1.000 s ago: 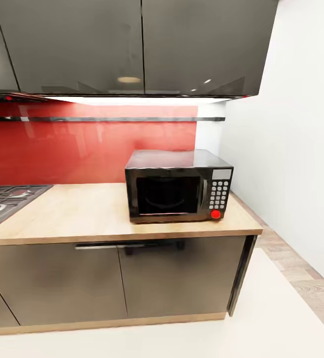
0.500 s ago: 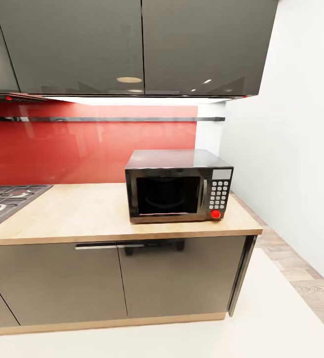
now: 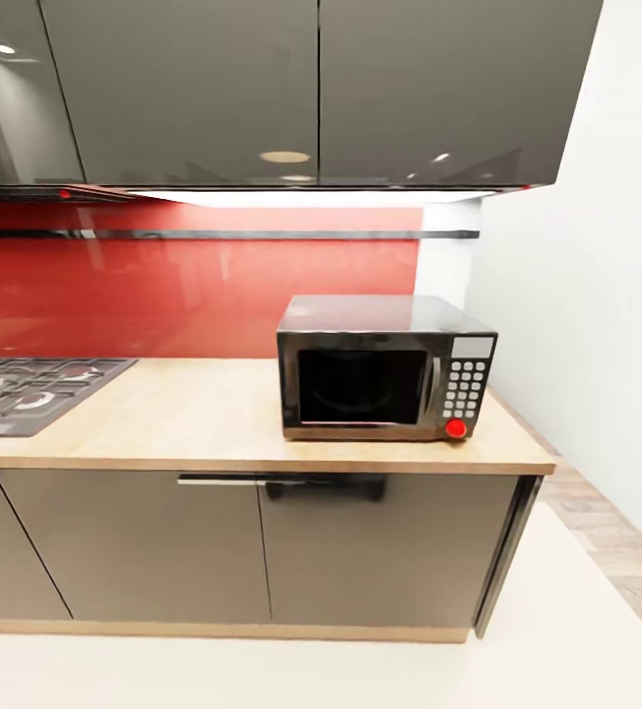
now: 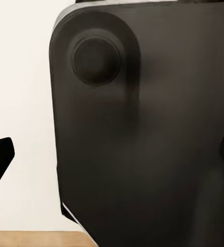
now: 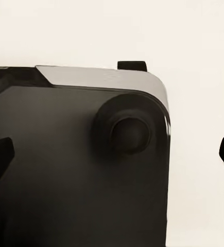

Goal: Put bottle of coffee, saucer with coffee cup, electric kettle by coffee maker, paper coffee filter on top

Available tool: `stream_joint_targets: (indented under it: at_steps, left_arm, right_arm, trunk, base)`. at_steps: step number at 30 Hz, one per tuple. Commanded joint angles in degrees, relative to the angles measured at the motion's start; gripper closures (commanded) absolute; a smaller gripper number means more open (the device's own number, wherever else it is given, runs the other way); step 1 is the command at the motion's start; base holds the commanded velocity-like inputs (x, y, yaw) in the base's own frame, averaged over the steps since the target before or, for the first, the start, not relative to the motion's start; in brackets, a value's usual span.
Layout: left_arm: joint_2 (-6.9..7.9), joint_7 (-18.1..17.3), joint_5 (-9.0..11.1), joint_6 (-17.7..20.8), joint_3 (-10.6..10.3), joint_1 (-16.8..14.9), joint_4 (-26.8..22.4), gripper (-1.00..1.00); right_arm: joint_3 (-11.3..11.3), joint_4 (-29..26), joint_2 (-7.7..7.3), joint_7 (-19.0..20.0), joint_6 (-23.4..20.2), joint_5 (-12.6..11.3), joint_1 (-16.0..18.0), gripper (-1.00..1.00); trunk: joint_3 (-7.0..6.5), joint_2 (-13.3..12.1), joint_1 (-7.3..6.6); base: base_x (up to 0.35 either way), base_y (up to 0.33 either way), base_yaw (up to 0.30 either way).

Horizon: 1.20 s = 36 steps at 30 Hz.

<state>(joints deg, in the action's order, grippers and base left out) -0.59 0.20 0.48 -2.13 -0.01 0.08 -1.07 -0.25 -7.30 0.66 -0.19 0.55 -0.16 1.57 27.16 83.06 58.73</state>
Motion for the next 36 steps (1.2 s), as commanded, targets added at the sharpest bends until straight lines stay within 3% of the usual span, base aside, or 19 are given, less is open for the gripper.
stream_joint_targets:
  at_steps: [1, 6, 7, 13, 15, 18, 22, 26, 30, 36]
  left_arm:
    - [-0.02, 0.04, 0.08, -0.44, 0.06, 0.01, -0.03, -1.00]
    - [0.02, 0.06, 0.16, -2.05, 0.09, 0.01, -0.01, -1.00]
    - [0.06, 0.06, 0.17, -11.36, 0.09, 0.01, -0.04, -1.00]
    - [0.52, 0.10, -0.02, -11.98, -0.10, -0.25, -0.09, -1.00]
    - [0.86, 0.40, -0.09, -11.90, -0.10, -0.87, -0.08, -1.00]
    - [1.60, 2.34, -0.06, -11.75, -0.09, -3.70, -0.08, -1.00]
    - [1.53, 6.21, 0.04, -12.03, -0.01, -7.86, -0.24, -1.00]
    - [1.34, 7.29, 0.12, -12.22, 0.01, -10.93, -5.65, -1.00]
    - [1.25, 7.02, 0.13, -12.19, -0.05, -11.41, -11.99, -1.00]
    - [1.88, 6.77, 0.13, -12.32, 0.04, -11.01, -13.86, -1.00]
  right_arm:
    - [-0.04, -0.31, -0.01, -0.04, 0.06, -0.02, 0.02, -1.00]
    - [-0.09, -0.92, -0.04, -0.07, 0.06, -0.02, 0.02, -1.00]
    - [-0.09, -0.97, -0.04, -0.07, 0.06, -0.02, 0.02, -1.00]
    - [-0.10, -2.39, -0.17, -0.12, 0.07, 0.00, 0.02, -1.00]
    - [-0.10, -3.55, -0.95, -0.14, 0.07, -0.01, 0.02, -1.00]
    - [-0.10, -6.70, -2.29, -0.16, 0.19, -0.02, 0.02, -1.00]
    - [-0.12, -13.73, -3.39, -0.16, 1.73, -0.02, 0.02, -1.00]
    - [-0.18, -19.56, -3.55, -0.09, 3.43, -0.08, 0.02, -1.00]
    - [-0.14, -23.96, -3.41, -0.08, 7.96, -0.14, 0.02, -1.00]
    - [-0.16, -26.75, -3.38, -0.07, 9.69, -0.07, 0.02, -1.00]
  trunk:
    - [0.09, 0.02, 0.00]
    - [0.28, 0.02, 0.00]
    - [0.31, 0.02, 0.00]
    - [0.55, 0.02, 0.00]
    - [0.62, 0.02, 0.00]
    - [0.74, 0.02, 0.00]
    - [0.88, 0.02, 0.00]
    - [1.02, 0.02, 0.00]
    - [1.16, 0.02, 0.00]
    - [1.41, 0.02, 0.00]
  base:
    - [0.000, 0.000, 0.259]
    - [0.000, 0.000, 0.261]
    - [0.000, 0.000, 0.261]
    - [0.000, 0.000, 0.262]
    - [0.000, 0.000, 0.262]
    - [0.000, 0.000, 0.262]
    - [0.000, 0.000, 0.262]
    - [0.000, 0.000, 0.262]
    - [0.000, 0.000, 0.262]
    - [0.000, 0.000, 0.261]
